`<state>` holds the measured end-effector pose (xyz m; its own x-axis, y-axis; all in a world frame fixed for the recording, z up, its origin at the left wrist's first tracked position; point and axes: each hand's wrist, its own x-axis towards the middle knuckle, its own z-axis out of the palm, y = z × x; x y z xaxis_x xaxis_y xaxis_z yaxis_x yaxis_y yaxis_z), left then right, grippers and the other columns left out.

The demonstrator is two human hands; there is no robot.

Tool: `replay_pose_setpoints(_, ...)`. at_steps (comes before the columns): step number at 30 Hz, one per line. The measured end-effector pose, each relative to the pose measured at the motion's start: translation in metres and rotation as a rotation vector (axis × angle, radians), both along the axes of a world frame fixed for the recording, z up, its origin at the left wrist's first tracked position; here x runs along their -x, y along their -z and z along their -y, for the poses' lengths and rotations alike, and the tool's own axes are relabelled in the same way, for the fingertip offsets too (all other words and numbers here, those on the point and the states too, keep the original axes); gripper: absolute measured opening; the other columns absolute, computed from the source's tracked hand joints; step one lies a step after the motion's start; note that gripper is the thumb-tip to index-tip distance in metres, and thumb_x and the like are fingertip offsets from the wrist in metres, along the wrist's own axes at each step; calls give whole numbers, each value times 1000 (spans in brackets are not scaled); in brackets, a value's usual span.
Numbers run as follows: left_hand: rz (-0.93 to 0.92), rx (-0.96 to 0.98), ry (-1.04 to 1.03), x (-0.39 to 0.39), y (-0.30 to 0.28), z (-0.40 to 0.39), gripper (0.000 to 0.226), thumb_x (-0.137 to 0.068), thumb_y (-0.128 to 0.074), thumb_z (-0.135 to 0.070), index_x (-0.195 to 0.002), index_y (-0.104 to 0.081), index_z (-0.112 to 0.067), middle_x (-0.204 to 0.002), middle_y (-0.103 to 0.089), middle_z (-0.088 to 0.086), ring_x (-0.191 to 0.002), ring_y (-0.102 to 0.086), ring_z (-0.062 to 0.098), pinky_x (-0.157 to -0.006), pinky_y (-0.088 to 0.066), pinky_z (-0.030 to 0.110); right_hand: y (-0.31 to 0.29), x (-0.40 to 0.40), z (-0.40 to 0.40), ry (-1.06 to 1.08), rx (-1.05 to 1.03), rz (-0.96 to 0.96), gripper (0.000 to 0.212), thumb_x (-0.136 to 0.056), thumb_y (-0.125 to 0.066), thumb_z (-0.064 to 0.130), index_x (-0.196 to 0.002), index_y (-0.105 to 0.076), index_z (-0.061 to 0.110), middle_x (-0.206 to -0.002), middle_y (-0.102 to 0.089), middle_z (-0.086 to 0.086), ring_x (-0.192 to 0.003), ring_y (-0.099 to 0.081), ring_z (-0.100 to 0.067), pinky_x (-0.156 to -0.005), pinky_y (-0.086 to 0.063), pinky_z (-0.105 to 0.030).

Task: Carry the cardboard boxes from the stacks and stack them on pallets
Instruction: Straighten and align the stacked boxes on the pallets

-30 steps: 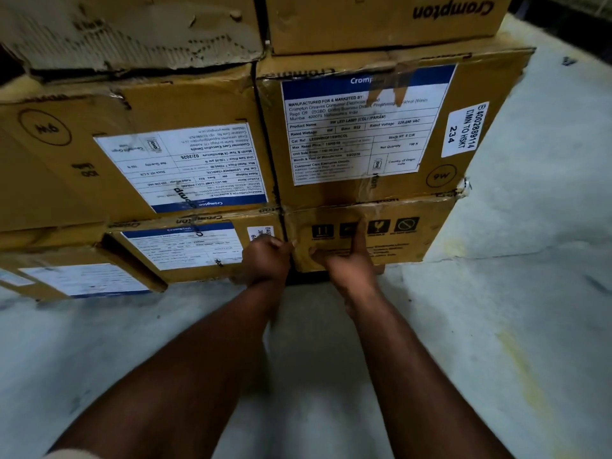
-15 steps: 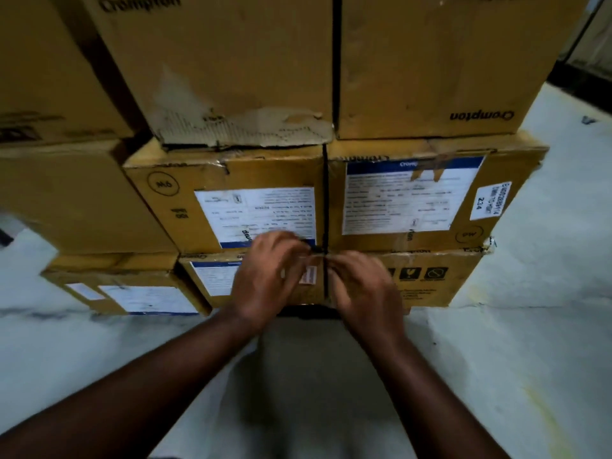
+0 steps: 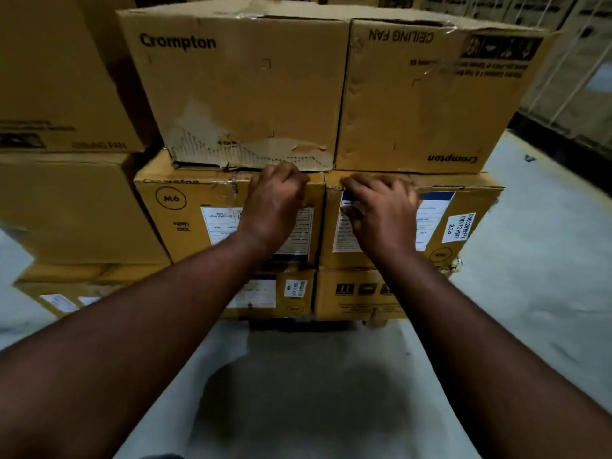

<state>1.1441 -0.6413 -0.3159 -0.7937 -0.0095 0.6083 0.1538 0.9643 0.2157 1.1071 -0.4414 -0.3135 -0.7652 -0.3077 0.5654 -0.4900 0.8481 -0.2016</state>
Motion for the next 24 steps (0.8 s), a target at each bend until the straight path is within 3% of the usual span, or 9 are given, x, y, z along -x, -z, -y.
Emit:
replay_pose_setpoints(9,-50,-17,64,2,0,2,42,-82,-77,-3,-122,-67,-10,-119,-62,9,-111,-54,31,-91,-42,40,2,-7,9,3,52,-3,55,-93,-73,22,-145,-56,29,-147,-60,6,-136,-48,-28,-120,-24,-57)
replay_pose_setpoints(12,-51,-12,60,-7,0,6,44,-90,-71,-7,-133,-62,-11,-128,-60,8,-119,-52,29,-98,-47,42,0,-15,19,1,47,17,59,-93,-70,25,-149,-52,28,-150,-57,4,-141,-42,-28,-123,-20,-57)
replay_pose_setpoints(14,-11,42,74,-21,5,17,61,-89,-73,-14,-146,-52,-11,-144,-53,9,-134,-46,29,-113,-40,46,-2,-26,38,-57,87,9,61,-92,-69,25,-150,-49,25,-148,-58,1,-142,-41,-28,-123,-18,-58)
replay_pose_setpoints(17,32,105,29,-51,16,61,82,-86,-78,-23,-156,-38,-14,-165,-31,9,-154,-22,28,-125,-12,49,4,-47,79,-212,76,-51,67,-91,-71,25,-153,-46,21,-154,-52,-4,-146,-39,-29,-125,-15,-57)
replay_pose_setpoints(21,-87,120,-80,-99,15,153,81,-85,-80,-30,-154,-40,-21,-167,-27,9,-158,-15,28,-125,-10,59,19,-61,133,-402,-35,16,89,-94,-69,33,-166,-15,29,-172,-21,-1,-159,-17,-26,-128,-11,-56)
replay_pose_setpoints(24,-30,65,-197,-119,-2,232,86,-85,-80,-39,-157,-35,-23,-167,-26,8,-158,-14,27,-126,-11,57,22,-63,170,-433,-84,-49,90,-95,-67,35,-166,-12,27,-172,-22,-2,-160,-11,-24,-128,-11,-56)
